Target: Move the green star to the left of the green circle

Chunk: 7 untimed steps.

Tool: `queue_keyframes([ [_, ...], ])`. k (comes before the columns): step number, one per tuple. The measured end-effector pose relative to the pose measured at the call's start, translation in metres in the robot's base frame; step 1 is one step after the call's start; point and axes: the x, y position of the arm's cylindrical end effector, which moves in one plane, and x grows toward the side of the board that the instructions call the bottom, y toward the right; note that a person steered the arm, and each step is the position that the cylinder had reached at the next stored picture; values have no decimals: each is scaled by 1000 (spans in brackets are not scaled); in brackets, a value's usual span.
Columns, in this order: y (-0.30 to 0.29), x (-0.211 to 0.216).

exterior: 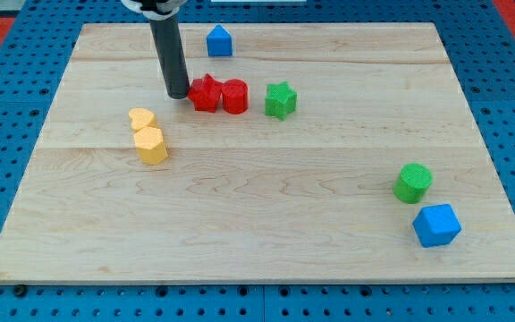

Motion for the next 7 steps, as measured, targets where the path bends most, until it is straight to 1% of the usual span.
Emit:
queue_keyframes([
  [1,1,-22],
  [2,58,-27],
  [3,111,-24],
  [4,155,-4],
  [5,160,38],
  [6,158,64],
  [7,104,75],
])
